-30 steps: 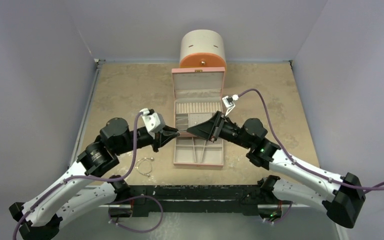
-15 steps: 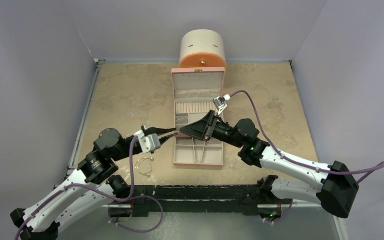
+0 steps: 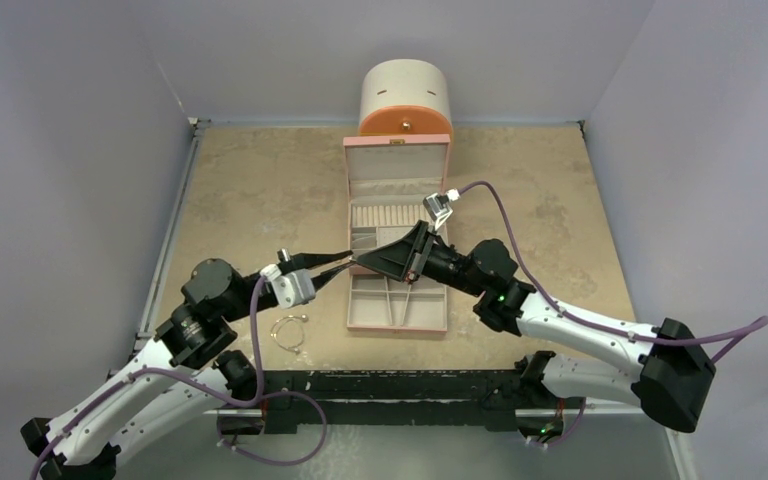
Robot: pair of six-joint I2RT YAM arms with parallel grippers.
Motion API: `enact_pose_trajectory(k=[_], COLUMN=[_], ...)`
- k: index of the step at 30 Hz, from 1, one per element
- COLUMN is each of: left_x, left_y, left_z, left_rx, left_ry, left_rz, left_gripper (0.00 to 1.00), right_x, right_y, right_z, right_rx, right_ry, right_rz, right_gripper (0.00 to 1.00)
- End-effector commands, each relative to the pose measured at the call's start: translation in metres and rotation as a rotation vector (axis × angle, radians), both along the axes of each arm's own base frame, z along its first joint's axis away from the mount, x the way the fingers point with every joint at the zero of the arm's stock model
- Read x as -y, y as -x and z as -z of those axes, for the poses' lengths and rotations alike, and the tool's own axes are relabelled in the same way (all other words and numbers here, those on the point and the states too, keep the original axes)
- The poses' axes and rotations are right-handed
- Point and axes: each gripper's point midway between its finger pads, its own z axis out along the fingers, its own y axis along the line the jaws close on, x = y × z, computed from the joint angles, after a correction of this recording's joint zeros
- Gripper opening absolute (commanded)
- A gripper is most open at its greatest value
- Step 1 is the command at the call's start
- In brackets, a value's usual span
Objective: Organize the mixed jewelry
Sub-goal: Adjust the jewelry.
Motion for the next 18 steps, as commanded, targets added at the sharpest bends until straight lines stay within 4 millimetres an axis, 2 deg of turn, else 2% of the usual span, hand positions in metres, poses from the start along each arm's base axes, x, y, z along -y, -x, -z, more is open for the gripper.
enact_pose_trajectory(k=[1, 8, 18], left_x=[0.0035, 0.0057, 0.0047], left_y=[0.01, 0.0122, 0.0112], left_z=[-0.0169, -0.0112, -0.0094], left_rx=[0.061, 0.054, 0.054], left_ry=[0.05, 0.035, 0.032], left_rz=[0.056, 0.073, 0.065], left_gripper=[0.0, 0.0, 0.0], right_x=[0.0049, 0.0048, 0.0038], right_y=[0.0023, 0.0009, 0.0031], right_z=[-0.0359, -0.0376, -0.0379], right_rx=[0.055, 0.06, 0.062], right_ry=[-0.093, -0.102, -0.116], right_rz=[0.017, 0.024, 0.013], right_gripper=[0.28, 0.25, 0.13])
